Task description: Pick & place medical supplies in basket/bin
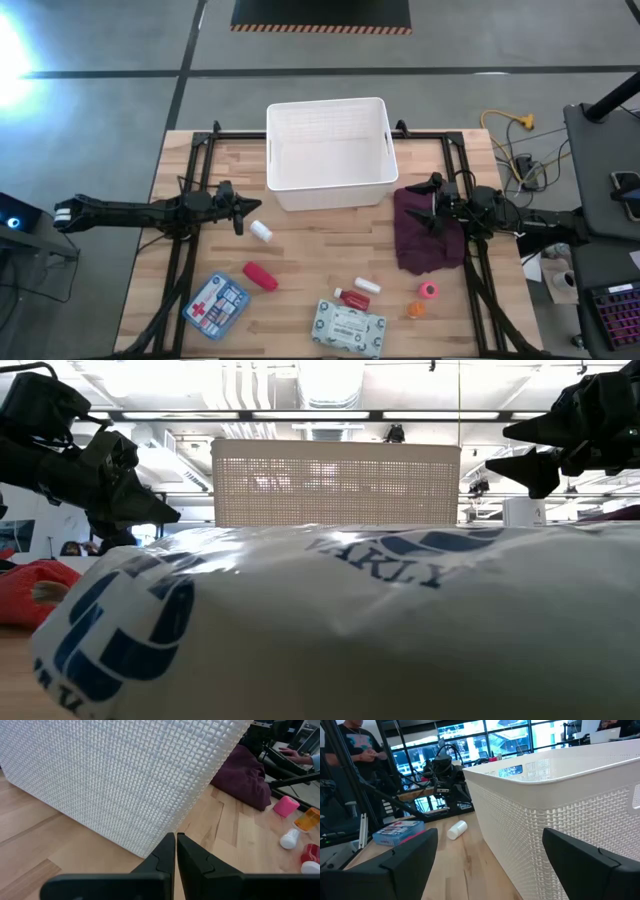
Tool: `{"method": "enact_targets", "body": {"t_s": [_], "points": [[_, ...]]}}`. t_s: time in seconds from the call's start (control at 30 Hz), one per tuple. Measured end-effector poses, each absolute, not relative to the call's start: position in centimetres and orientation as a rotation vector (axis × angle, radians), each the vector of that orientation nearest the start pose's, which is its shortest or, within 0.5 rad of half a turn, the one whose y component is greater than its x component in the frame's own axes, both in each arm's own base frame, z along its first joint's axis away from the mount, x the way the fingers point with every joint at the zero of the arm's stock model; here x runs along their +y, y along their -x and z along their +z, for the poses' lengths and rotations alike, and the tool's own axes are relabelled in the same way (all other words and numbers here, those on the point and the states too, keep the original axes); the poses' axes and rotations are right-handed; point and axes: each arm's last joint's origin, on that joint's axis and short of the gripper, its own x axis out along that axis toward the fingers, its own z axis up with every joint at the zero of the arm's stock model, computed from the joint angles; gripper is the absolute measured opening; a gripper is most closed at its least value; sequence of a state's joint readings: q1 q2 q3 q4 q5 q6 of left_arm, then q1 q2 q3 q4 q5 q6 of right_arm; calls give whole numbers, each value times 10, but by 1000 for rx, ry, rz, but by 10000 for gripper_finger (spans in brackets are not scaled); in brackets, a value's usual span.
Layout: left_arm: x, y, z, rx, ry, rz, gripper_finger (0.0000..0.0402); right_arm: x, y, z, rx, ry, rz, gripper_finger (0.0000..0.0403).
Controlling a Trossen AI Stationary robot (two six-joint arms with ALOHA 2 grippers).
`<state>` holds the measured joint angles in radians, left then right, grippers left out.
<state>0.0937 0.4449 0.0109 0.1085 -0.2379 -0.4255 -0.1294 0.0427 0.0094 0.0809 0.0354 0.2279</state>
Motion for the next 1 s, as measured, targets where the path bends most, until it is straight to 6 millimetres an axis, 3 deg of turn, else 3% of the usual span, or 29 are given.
{"method": "enact_targets", "body": {"t_s": [1.0], "points": [[18, -119, 138, 251, 394, 393, 0, -14, -99, 171, -66, -225, -159, 343]]}}
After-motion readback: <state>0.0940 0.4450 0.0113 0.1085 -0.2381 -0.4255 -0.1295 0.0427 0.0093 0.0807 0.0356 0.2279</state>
